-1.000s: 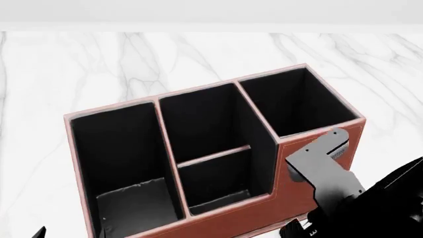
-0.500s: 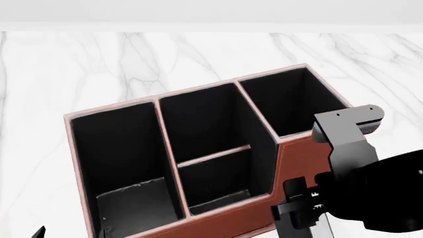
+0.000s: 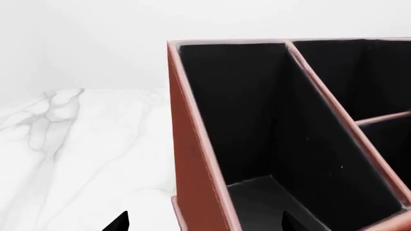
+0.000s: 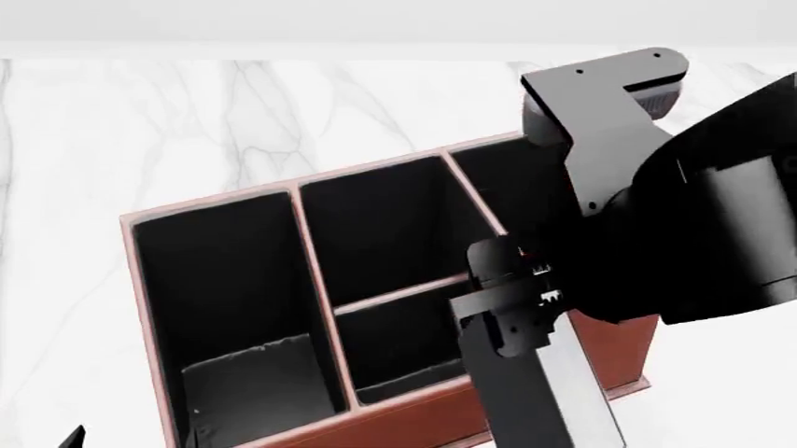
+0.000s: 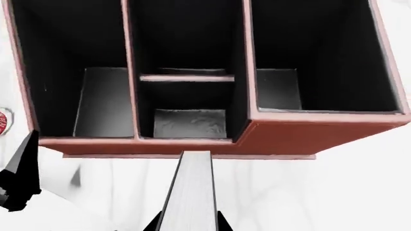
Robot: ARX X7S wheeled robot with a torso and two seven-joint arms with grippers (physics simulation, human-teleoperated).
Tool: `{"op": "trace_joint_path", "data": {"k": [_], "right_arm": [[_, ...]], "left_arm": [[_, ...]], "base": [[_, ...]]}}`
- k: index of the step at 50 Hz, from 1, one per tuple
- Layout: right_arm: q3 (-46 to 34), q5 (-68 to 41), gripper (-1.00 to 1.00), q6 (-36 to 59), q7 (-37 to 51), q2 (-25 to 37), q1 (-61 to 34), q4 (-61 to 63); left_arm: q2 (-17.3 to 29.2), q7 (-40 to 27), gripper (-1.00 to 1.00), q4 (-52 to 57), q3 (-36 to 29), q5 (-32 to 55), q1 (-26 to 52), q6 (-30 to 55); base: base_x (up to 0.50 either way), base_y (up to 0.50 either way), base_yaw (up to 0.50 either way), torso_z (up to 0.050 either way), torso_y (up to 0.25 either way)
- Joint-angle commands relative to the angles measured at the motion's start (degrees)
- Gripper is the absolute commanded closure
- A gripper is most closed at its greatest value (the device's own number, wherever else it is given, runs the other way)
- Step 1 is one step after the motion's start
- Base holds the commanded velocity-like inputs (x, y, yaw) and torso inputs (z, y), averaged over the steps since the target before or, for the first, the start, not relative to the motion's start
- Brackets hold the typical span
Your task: Pick up the book and place it in the left compartment of the caddy.
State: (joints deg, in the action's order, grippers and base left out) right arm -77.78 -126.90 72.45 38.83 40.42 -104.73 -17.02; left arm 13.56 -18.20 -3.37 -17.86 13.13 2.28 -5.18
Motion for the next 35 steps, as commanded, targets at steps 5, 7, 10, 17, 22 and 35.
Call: {"op": "trace_joint_path", "data": {"k": [5, 7, 10, 17, 22, 35], "right_arm": [[1.7, -3.6, 1.00, 7.6, 0.7, -11.7, -17.2, -13.1], [2.2, -0.3, 1.00, 7.4, -1.9, -13.4, -16.9, -14.9], [2.8, 4.9, 1.00, 6.3, -6.4, -16.0, -15.6, -16.7], [2.6, 13.1, 1.00, 3.5, -15.9, -20.8, -13.3, -20.3], [1.9, 16.8, 1.00, 1.5, -20.1, -23.6, -11.7, -21.6], [-0.3, 24.5, 1.00, -2.6, -33.1, -32.1, -10.8, -27.8]], "left_arm": [[0.2, -0.4, -1.00, -0.1, -0.4, 0.1, 0.0, -0.2], [0.3, -0.4, -1.00, 0.0, -0.4, 0.1, 0.0, -0.2], [0.3, -0.5, -1.00, 0.0, -0.4, 0.2, 0.2, -0.2], [0.4, -0.6, -1.00, -0.2, -0.6, 0.3, 0.3, -0.2], [0.5, -0.6, -1.00, -0.2, -0.8, 0.4, 0.4, -0.3], [0.7, -0.8, -1.00, -0.1, -0.9, 0.9, 0.5, -0.3]], "base": [[0.00, 0.00, 0.00, 0.000, 0.002], [0.00, 0.00, 0.00, 0.000, 0.000], [0.00, 0.00, 0.00, 0.000, 0.000], [0.00, 0.00, 0.00, 0.000, 0.000], [0.00, 0.00, 0.00, 0.000, 0.002], [0.00, 0.00, 0.00, 0.000, 0.001]]}}
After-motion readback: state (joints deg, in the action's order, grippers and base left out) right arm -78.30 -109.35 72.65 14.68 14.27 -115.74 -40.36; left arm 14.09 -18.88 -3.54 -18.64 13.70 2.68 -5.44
